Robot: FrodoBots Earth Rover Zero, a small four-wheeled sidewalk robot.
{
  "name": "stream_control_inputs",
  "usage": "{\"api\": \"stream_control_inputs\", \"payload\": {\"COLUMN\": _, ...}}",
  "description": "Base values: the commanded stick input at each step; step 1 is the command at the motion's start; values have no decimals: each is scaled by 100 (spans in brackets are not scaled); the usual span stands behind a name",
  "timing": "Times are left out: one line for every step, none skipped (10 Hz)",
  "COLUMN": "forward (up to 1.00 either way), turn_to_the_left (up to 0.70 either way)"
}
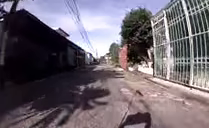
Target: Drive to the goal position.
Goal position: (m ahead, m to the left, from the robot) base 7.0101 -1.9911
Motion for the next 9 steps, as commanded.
{"api": "stream_control_inputs", "payload": {"forward": 100, "turn_to_the_left": 0}}
{"api": "stream_control_inputs", "payload": {"forward": 100, "turn_to_the_left": 0}}
{"api": "stream_control_inputs", "payload": {"forward": 100, "turn_to_the_left": 0}}
{"api": "stream_control_inputs", "payload": {"forward": 100, "turn_to_the_left": 0}}
{"api": "stream_control_inputs", "payload": {"forward": 100, "turn_to_the_left": 0}}
{"api": "stream_control_inputs", "payload": {"forward": 100, "turn_to_the_left": 0}}
{"api": "stream_control_inputs", "payload": {"forward": 100, "turn_to_the_left": 0}}
{"api": "stream_control_inputs", "payload": {"forward": 100, "turn_to_the_left": 0}}
{"api": "stream_control_inputs", "payload": {"forward": 100, "turn_to_the_left": 0}}
